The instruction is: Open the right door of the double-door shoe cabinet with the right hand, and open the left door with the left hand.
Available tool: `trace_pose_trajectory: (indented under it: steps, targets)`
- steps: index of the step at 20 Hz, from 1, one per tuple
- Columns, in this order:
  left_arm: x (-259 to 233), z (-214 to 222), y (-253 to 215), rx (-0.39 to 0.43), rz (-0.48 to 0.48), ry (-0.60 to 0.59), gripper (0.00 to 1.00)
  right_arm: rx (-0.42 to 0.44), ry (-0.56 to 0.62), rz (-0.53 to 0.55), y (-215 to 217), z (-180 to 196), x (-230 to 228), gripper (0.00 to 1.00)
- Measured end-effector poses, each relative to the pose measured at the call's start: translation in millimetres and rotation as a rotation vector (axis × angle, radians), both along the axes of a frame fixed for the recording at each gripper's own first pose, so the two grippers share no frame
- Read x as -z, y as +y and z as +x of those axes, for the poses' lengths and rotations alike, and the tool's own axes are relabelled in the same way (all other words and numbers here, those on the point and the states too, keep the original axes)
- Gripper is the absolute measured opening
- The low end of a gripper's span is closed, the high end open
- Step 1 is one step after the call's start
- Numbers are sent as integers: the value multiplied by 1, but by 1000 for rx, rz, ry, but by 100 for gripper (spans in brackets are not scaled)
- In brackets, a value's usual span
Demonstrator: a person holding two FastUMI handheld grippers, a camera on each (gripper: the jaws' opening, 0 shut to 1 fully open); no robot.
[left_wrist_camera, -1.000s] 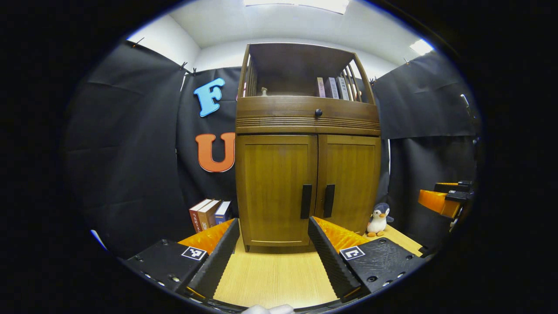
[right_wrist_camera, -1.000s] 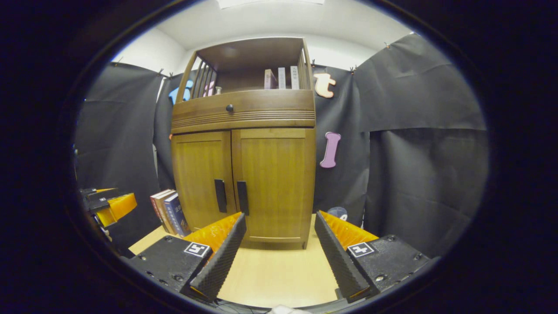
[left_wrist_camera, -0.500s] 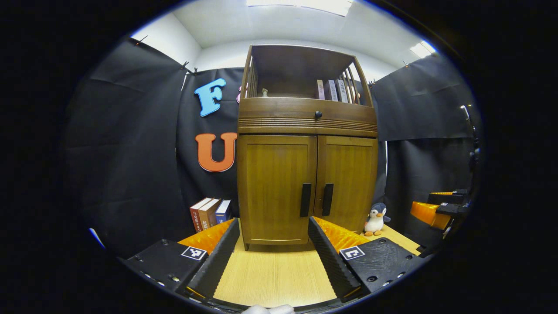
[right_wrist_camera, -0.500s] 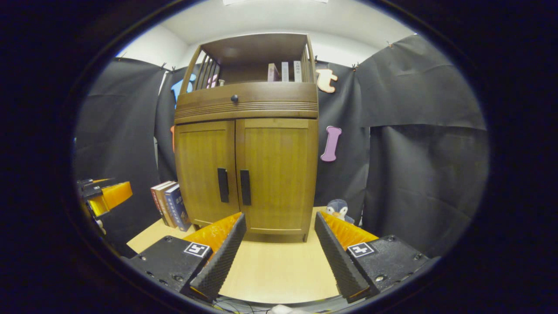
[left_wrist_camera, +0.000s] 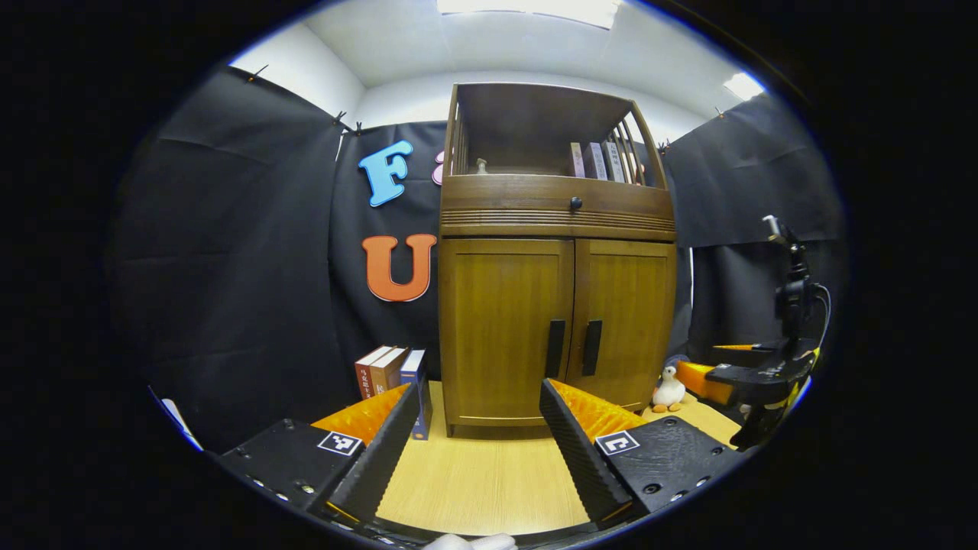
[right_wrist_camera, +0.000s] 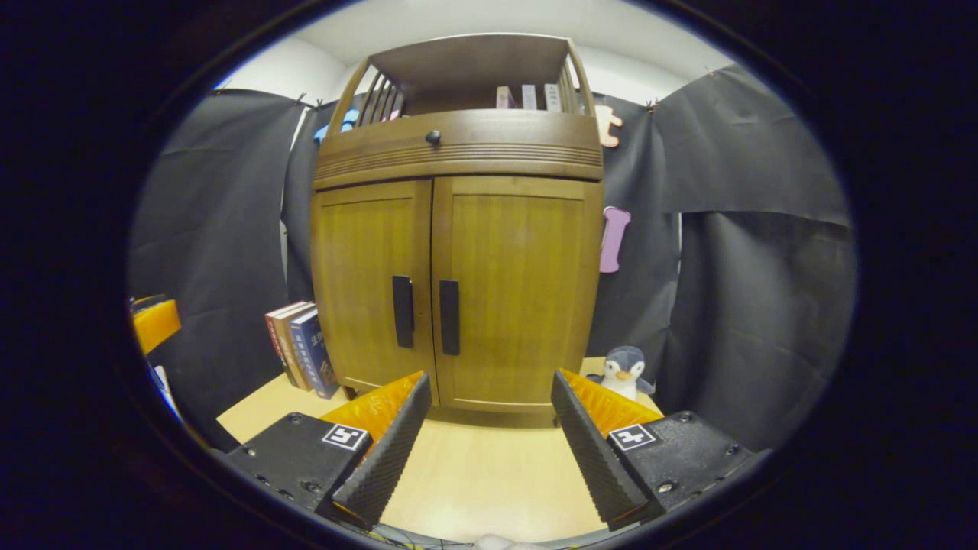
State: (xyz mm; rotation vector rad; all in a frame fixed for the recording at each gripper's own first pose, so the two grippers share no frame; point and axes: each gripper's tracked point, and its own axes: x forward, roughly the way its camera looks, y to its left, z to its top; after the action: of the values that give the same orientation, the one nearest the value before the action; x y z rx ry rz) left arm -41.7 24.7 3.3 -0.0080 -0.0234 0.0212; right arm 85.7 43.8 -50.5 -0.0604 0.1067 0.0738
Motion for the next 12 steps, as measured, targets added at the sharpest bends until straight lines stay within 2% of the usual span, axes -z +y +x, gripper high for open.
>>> trace_pose_trajectory:
  steps: [12]
  targets:
    - [2, 11, 18, -128, -1, 39, 95, -57, 37, 43, 36, 157, -1, 100]
